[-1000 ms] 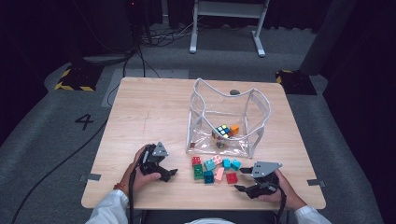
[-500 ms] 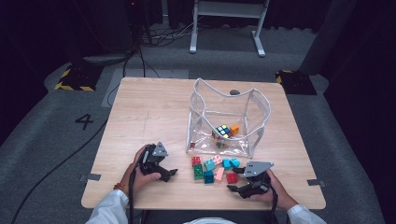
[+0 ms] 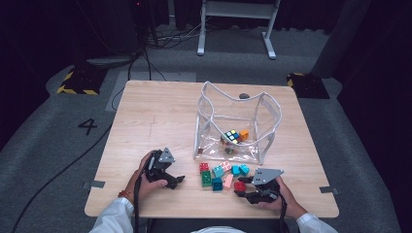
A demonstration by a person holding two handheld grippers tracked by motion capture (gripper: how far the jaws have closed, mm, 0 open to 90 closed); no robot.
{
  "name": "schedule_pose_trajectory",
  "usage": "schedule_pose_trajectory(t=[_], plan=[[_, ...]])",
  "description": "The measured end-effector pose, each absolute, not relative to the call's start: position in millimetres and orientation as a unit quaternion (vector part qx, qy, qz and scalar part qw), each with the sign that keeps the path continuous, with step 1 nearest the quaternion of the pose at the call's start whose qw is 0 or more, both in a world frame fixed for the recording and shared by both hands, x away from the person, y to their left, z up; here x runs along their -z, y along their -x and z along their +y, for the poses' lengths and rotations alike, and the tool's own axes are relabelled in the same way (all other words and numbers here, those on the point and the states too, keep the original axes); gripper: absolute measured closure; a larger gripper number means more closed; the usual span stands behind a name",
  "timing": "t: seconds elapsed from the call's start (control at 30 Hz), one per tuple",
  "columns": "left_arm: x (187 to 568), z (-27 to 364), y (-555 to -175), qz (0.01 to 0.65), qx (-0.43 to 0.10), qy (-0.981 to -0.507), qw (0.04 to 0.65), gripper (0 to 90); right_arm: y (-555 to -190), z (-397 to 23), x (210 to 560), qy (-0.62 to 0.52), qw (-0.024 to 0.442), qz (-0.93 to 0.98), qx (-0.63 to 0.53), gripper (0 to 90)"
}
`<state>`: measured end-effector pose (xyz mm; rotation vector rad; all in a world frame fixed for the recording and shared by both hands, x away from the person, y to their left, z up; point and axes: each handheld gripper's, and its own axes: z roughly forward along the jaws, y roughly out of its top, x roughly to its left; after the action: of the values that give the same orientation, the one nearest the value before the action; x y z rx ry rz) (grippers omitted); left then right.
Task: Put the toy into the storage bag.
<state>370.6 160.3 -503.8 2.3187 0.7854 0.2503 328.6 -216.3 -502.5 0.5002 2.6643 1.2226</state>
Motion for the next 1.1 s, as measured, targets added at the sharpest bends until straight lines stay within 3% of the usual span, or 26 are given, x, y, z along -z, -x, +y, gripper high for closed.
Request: schedule_pose_trajectory(t=[0.03,0.4,1.1], plan=[[503.6,160.5,-370.6,0.3,-0.098,-0.889,0.332,0.2,-328.2,-216.8,502.1,-0.172,0.083,0.891,-0.411,58.2],[503.8,160.3,-370.6,0.301,-0.096,-0.888,0.334,0.2,-326.1,-224.0,500.4,-0.159,0.098,0.895,-0.406,58.9],[503.7,160.3,-370.6,0.301,-0.096,-0.888,0.334,0.2,-330.1,-283.5,468.3,-0.195,0.122,0.875,-0.426,59.0]])
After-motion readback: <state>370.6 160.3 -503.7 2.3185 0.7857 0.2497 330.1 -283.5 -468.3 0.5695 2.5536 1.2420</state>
